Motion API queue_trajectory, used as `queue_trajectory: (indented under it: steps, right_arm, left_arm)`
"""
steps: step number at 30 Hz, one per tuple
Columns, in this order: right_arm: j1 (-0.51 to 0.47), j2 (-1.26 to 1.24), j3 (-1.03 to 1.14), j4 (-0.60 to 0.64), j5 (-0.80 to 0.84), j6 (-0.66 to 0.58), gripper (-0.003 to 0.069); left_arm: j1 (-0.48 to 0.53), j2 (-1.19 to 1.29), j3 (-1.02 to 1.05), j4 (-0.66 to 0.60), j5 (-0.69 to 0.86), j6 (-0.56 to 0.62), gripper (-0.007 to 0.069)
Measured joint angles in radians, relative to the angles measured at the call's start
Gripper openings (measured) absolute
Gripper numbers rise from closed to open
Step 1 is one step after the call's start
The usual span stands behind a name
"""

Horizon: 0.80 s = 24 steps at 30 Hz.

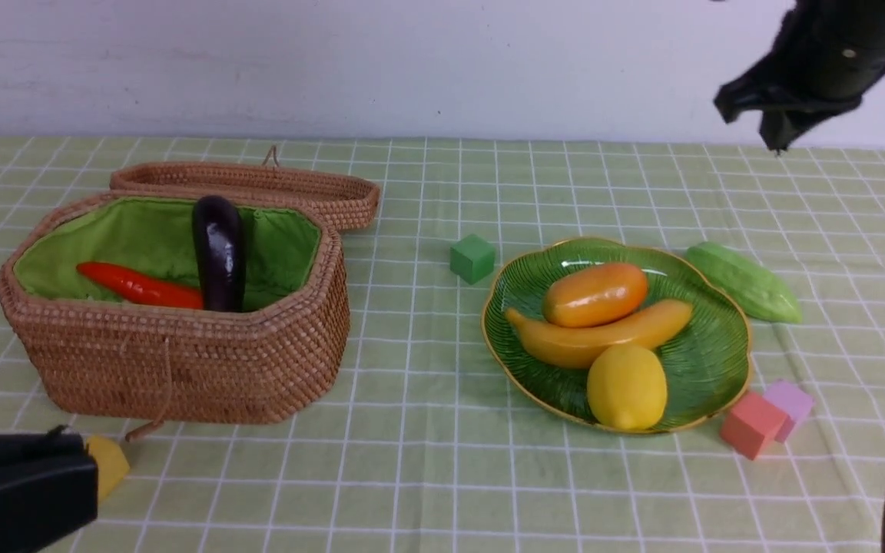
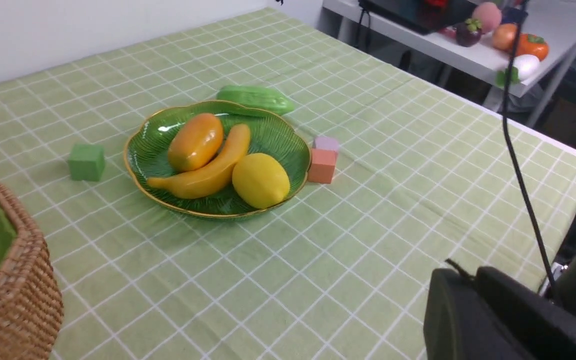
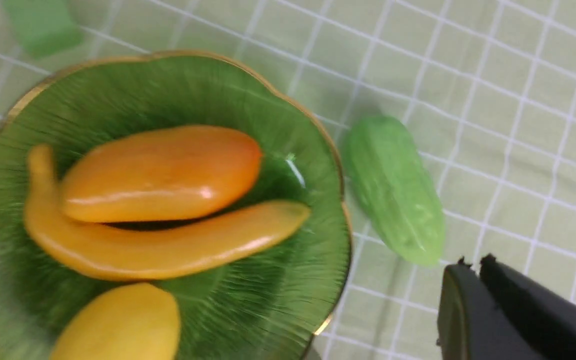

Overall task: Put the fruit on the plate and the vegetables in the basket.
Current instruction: Take a chayote with your right arm and place it on the basket on the left.

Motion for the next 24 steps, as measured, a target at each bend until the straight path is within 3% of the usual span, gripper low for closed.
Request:
queue_trajectory:
  steps: [4, 7, 12, 17, 24]
  right_arm:
    - [-0.084, 0.079, 0.005, 0.03, -0.015, 0.001, 0.0249]
    - [-0.128, 0.158, 0.005, 0.059, -0.052, -0.012, 0.0421]
    - [-0.149, 0.248, 0.007, 0.113, -0.117, -0.122, 0.0603]
    - [-0.149, 0.31, 0.011, 0.183, -0.174, -0.175, 0.0625]
    - [-0.149, 0.371, 0.011, 0.188, -0.215, -0.193, 0.0561]
  left_arm:
    - [0.0, 0.0, 0.0, -0.01, 0.003, 0.022, 0.0039]
    - [0.0, 0.0, 0.0, -0.011, 0.003, 0.027, 0.0039]
    - [0.0, 0.0, 0.0, -0.011, 0.003, 0.027, 0.004]
    - [0.0, 0.0, 0.0, -0.011, 0.003, 0.027, 0.004]
    - [0.0, 0.0, 0.0, -0.013, -0.058, 0.027, 0.004]
